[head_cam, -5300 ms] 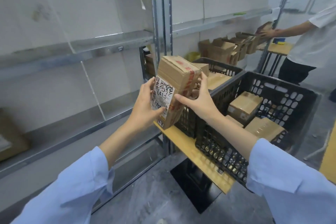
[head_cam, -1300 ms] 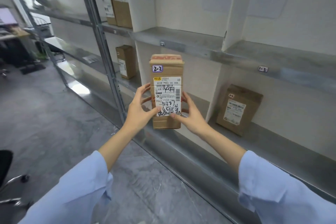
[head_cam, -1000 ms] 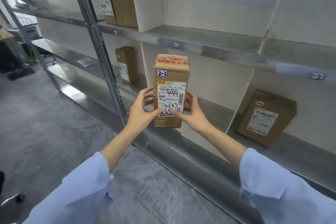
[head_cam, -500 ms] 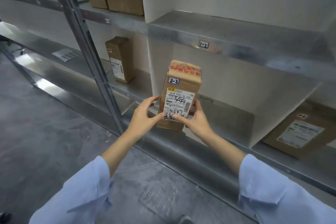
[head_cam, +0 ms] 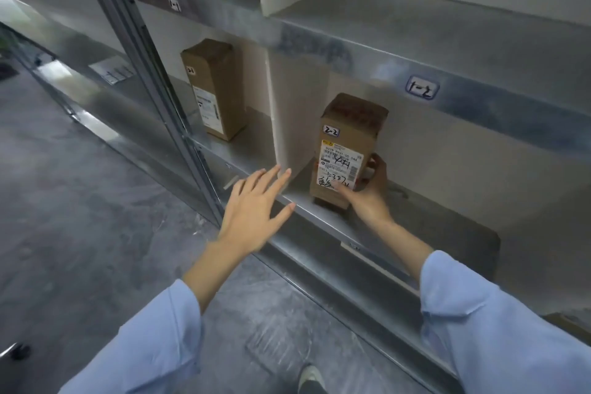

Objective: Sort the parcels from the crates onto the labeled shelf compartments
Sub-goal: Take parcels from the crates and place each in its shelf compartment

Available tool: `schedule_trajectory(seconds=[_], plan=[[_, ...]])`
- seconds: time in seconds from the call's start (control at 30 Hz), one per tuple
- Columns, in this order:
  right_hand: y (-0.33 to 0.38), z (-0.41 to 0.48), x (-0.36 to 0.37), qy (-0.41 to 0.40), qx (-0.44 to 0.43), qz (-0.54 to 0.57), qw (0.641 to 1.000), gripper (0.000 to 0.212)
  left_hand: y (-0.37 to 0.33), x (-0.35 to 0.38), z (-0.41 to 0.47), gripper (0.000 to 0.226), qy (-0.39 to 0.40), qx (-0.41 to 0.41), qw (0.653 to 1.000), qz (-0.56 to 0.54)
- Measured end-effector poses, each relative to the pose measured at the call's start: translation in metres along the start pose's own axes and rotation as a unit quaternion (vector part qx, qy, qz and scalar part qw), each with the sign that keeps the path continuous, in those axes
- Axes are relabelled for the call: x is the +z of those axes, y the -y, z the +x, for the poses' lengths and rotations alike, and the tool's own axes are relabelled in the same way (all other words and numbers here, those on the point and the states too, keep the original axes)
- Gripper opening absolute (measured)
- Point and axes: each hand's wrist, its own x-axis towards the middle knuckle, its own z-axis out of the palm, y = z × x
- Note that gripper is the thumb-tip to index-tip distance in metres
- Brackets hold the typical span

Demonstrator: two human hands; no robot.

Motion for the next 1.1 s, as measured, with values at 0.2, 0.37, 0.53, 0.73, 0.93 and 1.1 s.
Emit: schedule_trajectory(seconds=[0.2,0.37,0.53,0.73,0.93,1.1], plan=[[-0.028,0.022,0.014,-0.023,0.027,0.018,0.999,0.109,0.002,0.016,0.011,0.071,0.016,-0.004,1.0,0.0],[-0.037,0.03,0.015,-0.013,0.048,0.037,0.998,0.113,0.003,0.018,0.017,0.07,0.022,-0.002,1.0,0.003],[-0.027,0.024,0.004,-0.01,0.062,-0.001,0.998,0.105,0.002,0.018,0.018,0.071,0.027,0.013,1.0,0.007],[-0.015,-0.013,-0.024,-0.004,0.06,-0.099,0.993,0.102,-0.005,0.003,0.01,0.069,0.008,0.059,0.998,0.001],[0.014,-0.079,-0.053,-0.052,0.039,-0.197,0.978,0.093,-0.026,-0.022,-0.011,0.069,-0.007,0.127,0.992,-0.018],[0.034,-0.146,-0.085,-0.078,0.02,-0.275,0.958,0.088,-0.053,-0.037,-0.031,0.071,-0.007,0.19,0.981,-0.027]])
